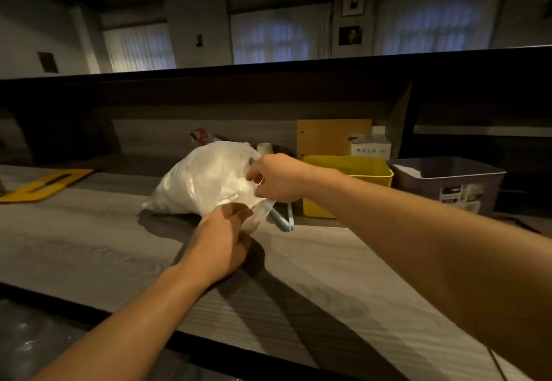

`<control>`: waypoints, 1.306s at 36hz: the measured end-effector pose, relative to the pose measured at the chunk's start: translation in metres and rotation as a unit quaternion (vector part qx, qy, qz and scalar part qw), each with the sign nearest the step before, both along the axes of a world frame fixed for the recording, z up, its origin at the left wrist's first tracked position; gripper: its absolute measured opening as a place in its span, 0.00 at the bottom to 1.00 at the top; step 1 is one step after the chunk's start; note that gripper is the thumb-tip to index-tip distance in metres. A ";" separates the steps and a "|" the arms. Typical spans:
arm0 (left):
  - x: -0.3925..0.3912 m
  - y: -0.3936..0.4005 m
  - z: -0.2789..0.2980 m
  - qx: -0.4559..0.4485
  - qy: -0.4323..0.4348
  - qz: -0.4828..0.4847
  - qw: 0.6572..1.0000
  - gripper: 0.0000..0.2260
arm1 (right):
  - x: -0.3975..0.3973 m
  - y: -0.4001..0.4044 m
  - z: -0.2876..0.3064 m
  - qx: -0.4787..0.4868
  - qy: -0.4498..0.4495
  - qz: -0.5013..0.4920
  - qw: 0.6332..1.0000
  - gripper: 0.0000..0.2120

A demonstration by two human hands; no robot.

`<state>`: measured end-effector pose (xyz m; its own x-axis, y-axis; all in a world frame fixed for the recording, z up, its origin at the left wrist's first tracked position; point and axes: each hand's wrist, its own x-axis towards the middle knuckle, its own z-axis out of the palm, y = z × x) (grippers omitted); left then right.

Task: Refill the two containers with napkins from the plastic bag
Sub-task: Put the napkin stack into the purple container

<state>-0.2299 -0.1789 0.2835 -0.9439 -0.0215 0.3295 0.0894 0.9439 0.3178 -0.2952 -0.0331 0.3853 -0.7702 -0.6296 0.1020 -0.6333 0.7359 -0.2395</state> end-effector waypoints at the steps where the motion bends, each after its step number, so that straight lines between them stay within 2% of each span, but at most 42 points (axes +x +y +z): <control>1: -0.002 -0.007 -0.005 0.021 -0.015 0.017 1.000 0.22 | -0.005 -0.008 -0.005 -0.002 -0.002 -0.010 1.000 0.21; 4: -0.013 -0.014 -0.014 0.035 0.007 0.034 0.999 0.13 | -0.019 -0.031 -0.022 0.006 0.002 -0.044 0.999 0.18; 5: -0.015 -0.013 -0.015 -0.009 0.010 0.033 0.999 0.13 | -0.025 -0.038 -0.028 0.014 0.010 -0.057 0.998 0.16; 8: -0.023 -0.014 -0.023 -0.041 0.027 0.027 0.998 0.12 | -0.046 -0.063 -0.043 0.045 0.011 -0.087 0.995 0.16; 11: -0.035 -0.020 -0.029 0.019 0.015 0.042 0.999 0.07 | -0.060 -0.075 -0.048 0.091 -0.022 -0.121 0.988 0.26; 17: -0.037 -0.022 -0.032 0.071 -0.007 0.029 0.997 0.06 | -0.098 -0.104 -0.075 0.068 -0.039 -0.132 0.988 0.53; 19: -0.035 -0.021 -0.031 0.078 -0.017 0.023 0.997 0.05 | -0.103 -0.107 -0.085 0.077 -0.005 -0.128 0.989 0.50; 22: -0.031 -0.020 -0.028 0.049 -0.023 0.018 0.998 0.06 | -0.087 -0.099 -0.081 0.069 0.066 -0.102 0.990 0.36; 24: -0.027 -0.018 -0.025 0.007 -0.008 0.005 1.000 0.08 | -0.077 -0.090 -0.074 0.066 0.092 -0.088 0.990 0.23; 26: -0.024 -0.016 -0.021 0.007 -0.001 0.006 1.000 0.07 | -0.071 -0.081 -0.071 0.052 0.107 -0.086 0.989 0.16; 36: -0.014 -0.015 -0.010 0.051 0.011 0.008 0.999 0.05 | -0.054 -0.062 -0.060 0.052 0.117 -0.072 0.989 0.12; 39: -0.013 -0.017 -0.009 0.072 0.008 0.024 0.997 0.07 | -0.051 -0.058 -0.045 0.043 0.073 -0.052 0.995 0.13; 41: -0.014 -0.017 -0.007 0.097 0.002 0.035 0.995 0.03 | -0.047 -0.054 -0.033 0.039 0.039 -0.048 0.997 0.12; 43: -0.013 -0.017 -0.005 0.129 -0.002 0.043 0.991 0.05 | -0.044 -0.048 -0.025 0.008 -0.010 -0.040 0.999 0.10; 45: -0.012 -0.017 -0.005 0.161 0.014 0.043 0.986 0.06 | -0.038 -0.040 -0.021 -0.003 -0.048 -0.025 0.999 0.14; 47: -0.010 -0.017 -0.005 0.203 0.039 0.048 0.977 0.04 | -0.033 -0.029 -0.022 -0.009 -0.074 -0.010 0.997 0.13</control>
